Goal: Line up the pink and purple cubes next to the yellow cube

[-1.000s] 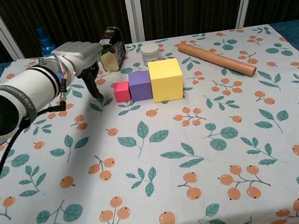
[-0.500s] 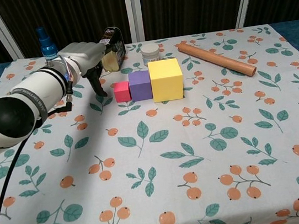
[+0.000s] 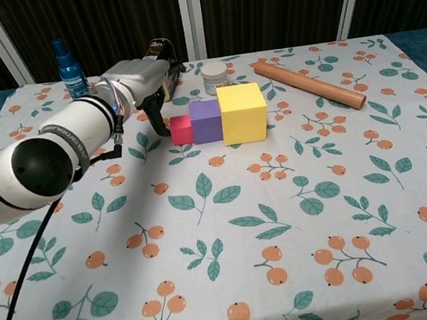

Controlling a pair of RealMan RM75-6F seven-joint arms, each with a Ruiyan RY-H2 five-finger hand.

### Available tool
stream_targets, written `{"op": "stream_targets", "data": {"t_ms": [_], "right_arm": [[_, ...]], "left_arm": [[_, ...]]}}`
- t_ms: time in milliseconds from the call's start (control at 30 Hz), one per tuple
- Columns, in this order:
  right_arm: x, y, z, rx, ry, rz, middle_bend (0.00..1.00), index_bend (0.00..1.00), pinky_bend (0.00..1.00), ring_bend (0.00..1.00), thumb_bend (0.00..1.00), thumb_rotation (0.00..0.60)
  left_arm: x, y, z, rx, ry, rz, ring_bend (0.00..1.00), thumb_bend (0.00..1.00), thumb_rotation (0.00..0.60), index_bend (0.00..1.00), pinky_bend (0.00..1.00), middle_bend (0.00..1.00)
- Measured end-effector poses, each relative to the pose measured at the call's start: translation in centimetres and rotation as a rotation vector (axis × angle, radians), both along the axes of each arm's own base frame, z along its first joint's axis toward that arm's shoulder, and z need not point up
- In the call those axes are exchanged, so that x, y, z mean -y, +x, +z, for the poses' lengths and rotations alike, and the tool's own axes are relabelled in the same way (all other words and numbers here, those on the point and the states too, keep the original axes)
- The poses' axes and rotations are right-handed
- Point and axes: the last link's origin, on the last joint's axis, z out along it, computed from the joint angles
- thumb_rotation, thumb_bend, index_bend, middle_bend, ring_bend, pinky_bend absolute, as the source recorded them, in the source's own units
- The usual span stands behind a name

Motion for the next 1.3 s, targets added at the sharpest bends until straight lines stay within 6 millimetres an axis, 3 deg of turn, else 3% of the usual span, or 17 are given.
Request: {"op": "stream_targets", "data": {"t_ms": [300,467,600,733,867,967,1067,1167,1300], "right_arm": [[0.0,-0.1,0.0,0.002,0.003,0.000,0.01,0.00,0.02,0.00,0.23,0.600],[0.3,0.0,-0.3,0.007,0.015,0.011,0.01,0.00,0.02,0.00,0.23,0.600],[0.5,0.1,-0.5,0.014,0.024,0.027,0.01,0.00,0.02,0.00,0.22,0.600],[0.7,0.0,-0.7,0.019,0.035,0.026,0.01,0.00,0.02,0.00,0.22,0.600],[1.0,0.0,-0.8,0.029,0.049,0.028,0.01,0.00,0.03,0.00,0.23,0.600],[1.3,-0.2,-1.0,0.040,0.062,0.028,0.01,0.00,0.04,0.00,0.23,0.600],[1.7,-0.3,-1.3,0.054,0.077,0.033,0.00,0.00,0.04,0.00,0.23,0.600],[2.2,-0.5,-1.8,0.060,0.097,0.032,0.00,0.00,0.04,0.00,0.23,0.600],[3.0,-0.5,-2.8,0.062,0.118,0.040,0.00,0.00,0.04,0.00,0.23,0.600]], "left_arm": [[-0.3,-0.4,0.6,0.023,0.012,0.022,0.79,0.04,0.600,0.13,0.85,0.79],[0.0,-1.3,2.1,0.079,-0.003,0.057,0.68,0.04,0.600,0.13,0.81,0.69],[0.9,-2.3,4.3,0.110,-0.001,0.060,0.58,0.05,0.600,0.13,0.78,0.60],[2.5,-3.8,7.9,0.162,0.035,0.060,0.54,0.06,0.600,0.14,0.72,0.56],[4.8,-7.2,14.2,0.200,0.164,0.043,0.47,0.06,0.600,0.20,0.58,0.52],[6.9,-10.5,18.7,0.193,0.263,0.018,0.34,0.06,0.600,0.20,0.42,0.42],[9.6,-14.0,21.8,0.152,0.299,0.009,0.22,0.06,0.600,0.20,0.29,0.29],[12.4,-17.1,23.7,0.111,0.313,0.030,0.17,0.06,0.600,0.20,0.23,0.22],[15.3,-19.1,24.7,0.085,0.315,0.063,0.16,0.06,0.600,0.20,0.22,0.22]]}}
